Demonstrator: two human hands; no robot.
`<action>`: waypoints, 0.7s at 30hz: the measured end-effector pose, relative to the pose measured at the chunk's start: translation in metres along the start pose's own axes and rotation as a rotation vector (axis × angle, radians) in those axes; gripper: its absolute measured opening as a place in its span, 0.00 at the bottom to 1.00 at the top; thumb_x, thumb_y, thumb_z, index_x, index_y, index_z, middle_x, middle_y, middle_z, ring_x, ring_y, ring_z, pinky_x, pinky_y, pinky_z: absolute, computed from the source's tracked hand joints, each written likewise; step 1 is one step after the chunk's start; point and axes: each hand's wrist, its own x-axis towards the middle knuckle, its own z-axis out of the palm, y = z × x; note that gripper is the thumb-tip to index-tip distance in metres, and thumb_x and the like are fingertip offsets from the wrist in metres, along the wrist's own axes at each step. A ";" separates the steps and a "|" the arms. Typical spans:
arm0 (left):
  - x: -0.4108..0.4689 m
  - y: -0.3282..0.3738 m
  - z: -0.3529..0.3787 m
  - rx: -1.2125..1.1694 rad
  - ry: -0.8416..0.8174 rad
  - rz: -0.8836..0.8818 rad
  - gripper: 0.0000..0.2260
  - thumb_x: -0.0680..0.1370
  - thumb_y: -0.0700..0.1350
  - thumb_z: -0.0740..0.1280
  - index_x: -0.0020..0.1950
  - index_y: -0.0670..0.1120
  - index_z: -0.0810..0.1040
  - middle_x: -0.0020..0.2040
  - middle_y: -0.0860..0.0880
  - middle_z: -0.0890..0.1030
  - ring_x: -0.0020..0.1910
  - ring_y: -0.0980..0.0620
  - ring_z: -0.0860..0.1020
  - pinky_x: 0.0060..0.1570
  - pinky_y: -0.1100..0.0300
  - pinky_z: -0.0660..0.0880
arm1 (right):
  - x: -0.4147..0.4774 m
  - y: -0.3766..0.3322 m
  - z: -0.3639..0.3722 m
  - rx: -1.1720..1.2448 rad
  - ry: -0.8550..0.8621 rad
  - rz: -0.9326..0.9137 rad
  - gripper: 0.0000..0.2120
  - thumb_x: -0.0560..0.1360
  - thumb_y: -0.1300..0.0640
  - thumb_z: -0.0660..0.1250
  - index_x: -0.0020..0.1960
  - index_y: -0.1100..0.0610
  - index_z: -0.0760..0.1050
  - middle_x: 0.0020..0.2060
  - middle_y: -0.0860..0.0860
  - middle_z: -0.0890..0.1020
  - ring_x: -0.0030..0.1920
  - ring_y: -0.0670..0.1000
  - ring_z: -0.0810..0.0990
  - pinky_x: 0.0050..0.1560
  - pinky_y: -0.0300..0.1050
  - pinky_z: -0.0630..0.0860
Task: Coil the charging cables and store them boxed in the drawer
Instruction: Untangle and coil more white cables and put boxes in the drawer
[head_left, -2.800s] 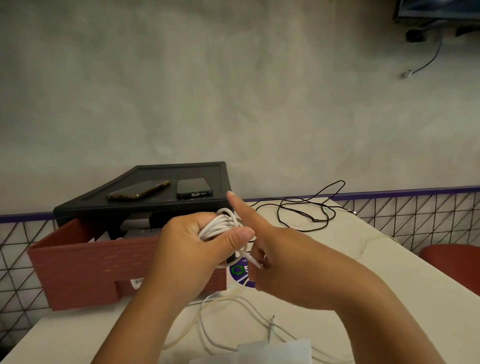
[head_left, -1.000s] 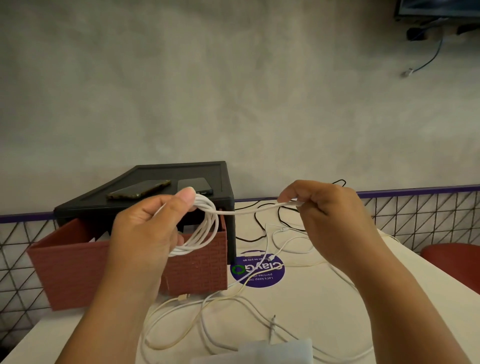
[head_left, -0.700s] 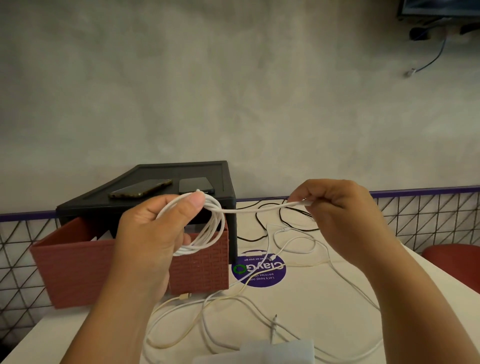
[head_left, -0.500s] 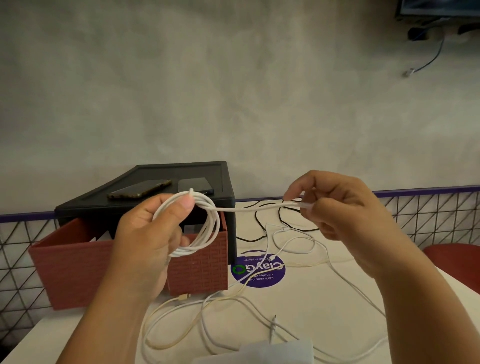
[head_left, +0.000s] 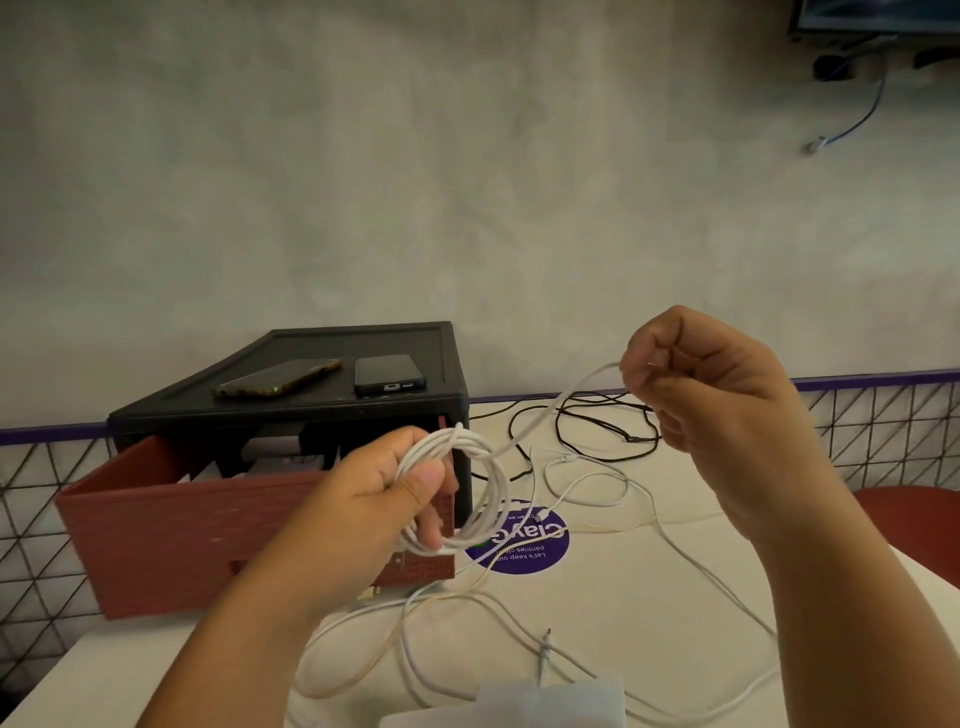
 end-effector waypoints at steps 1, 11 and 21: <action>-0.001 0.001 0.001 -0.056 -0.043 -0.016 0.13 0.79 0.47 0.61 0.37 0.57 0.79 0.28 0.49 0.79 0.33 0.54 0.77 0.45 0.53 0.72 | 0.001 0.002 -0.001 -0.046 0.021 0.001 0.12 0.66 0.65 0.61 0.30 0.51 0.75 0.23 0.44 0.69 0.24 0.42 0.63 0.26 0.28 0.60; 0.000 0.014 0.012 -0.812 -0.021 -0.098 0.11 0.67 0.49 0.70 0.30 0.44 0.77 0.24 0.51 0.63 0.19 0.58 0.61 0.22 0.64 0.68 | 0.002 0.030 0.001 -0.693 0.115 -0.057 0.19 0.74 0.72 0.59 0.40 0.50 0.79 0.37 0.49 0.77 0.38 0.46 0.73 0.38 0.34 0.66; 0.005 0.019 0.021 -0.804 0.278 -0.037 0.14 0.66 0.54 0.65 0.32 0.43 0.70 0.21 0.54 0.58 0.17 0.59 0.57 0.19 0.67 0.62 | -0.006 0.023 0.034 -0.371 -0.339 0.379 0.28 0.67 0.49 0.65 0.67 0.47 0.69 0.64 0.44 0.74 0.60 0.43 0.73 0.60 0.42 0.69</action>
